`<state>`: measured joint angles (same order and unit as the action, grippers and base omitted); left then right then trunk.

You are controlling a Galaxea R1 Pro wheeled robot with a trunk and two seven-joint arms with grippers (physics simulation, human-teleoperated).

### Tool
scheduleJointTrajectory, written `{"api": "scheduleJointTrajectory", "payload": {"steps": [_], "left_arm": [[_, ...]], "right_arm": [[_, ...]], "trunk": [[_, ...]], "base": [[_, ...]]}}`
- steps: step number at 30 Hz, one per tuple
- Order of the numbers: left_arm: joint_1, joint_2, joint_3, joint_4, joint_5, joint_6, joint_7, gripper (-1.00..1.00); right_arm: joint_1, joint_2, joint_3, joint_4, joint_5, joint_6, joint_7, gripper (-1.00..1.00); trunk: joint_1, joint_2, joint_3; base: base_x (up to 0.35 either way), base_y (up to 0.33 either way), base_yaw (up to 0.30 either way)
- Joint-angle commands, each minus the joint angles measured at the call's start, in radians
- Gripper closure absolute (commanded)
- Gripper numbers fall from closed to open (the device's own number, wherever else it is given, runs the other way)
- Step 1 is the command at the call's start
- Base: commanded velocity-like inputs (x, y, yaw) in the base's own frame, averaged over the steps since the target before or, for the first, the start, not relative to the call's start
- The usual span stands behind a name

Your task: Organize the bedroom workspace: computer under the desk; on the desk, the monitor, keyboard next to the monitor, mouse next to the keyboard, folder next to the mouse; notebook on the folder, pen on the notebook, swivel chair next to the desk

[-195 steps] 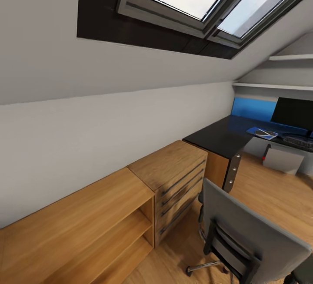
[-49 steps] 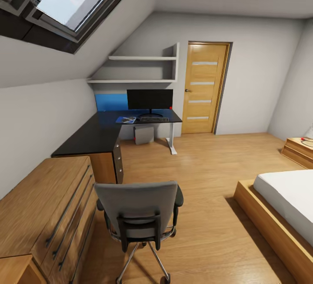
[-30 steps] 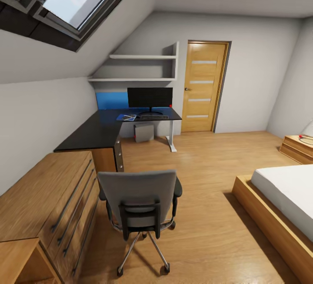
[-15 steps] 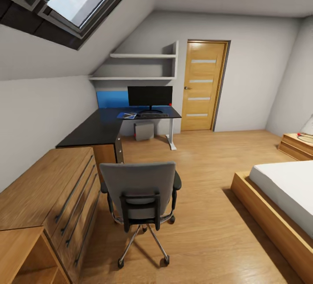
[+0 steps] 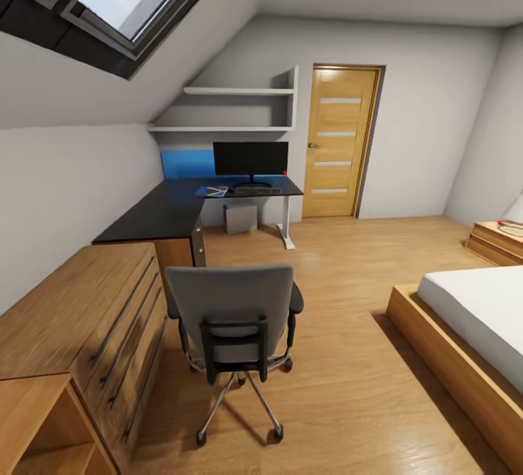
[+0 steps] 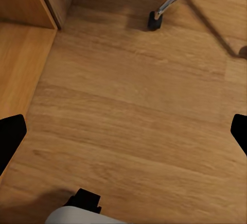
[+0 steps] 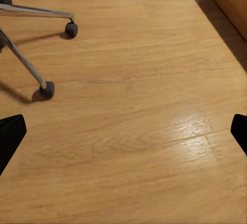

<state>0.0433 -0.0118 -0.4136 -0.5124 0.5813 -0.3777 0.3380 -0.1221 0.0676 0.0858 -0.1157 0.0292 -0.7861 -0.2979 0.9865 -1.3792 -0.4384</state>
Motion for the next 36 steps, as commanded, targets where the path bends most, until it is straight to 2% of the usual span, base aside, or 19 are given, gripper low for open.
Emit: {"api": "scheduleJointTrajectory", "payload": {"steps": [1, 24, 30, 36], "left_arm": [[0.000, 0.001, -0.008, -0.002, 0.009, -0.004, 0.007, -1.00], [-0.001, -0.001, -0.008, 0.000, 0.014, 0.002, 0.003, -1.00], [-0.001, -0.002, -0.008, 0.000, 0.014, 0.002, 0.002, -1.00], [-0.001, -0.002, -0.007, 0.000, 0.013, 0.001, 0.002, -1.00]], "right_arm": [[-0.001, 0.000, 0.008, 0.001, 0.003, 0.000, -0.010, -1.00], [-0.001, 0.000, 0.007, 0.001, 0.003, 0.002, -0.010, -1.00], [-0.001, 0.000, 0.006, 0.001, 0.003, 0.042, -0.010, -1.00], [-0.001, 0.000, 0.006, -0.001, 0.003, 0.047, -0.010, -1.00]], "trunk": [[0.004, -0.008, -0.004], [0.092, -0.169, -0.076], [0.115, -0.211, -0.095], [0.138, -0.253, -0.114]], "base": [[0.000, 0.000, 0.000], [0.000, 0.000, 0.000], [0.000, 0.000, 0.000], [0.000, 0.000, 0.000]]}}
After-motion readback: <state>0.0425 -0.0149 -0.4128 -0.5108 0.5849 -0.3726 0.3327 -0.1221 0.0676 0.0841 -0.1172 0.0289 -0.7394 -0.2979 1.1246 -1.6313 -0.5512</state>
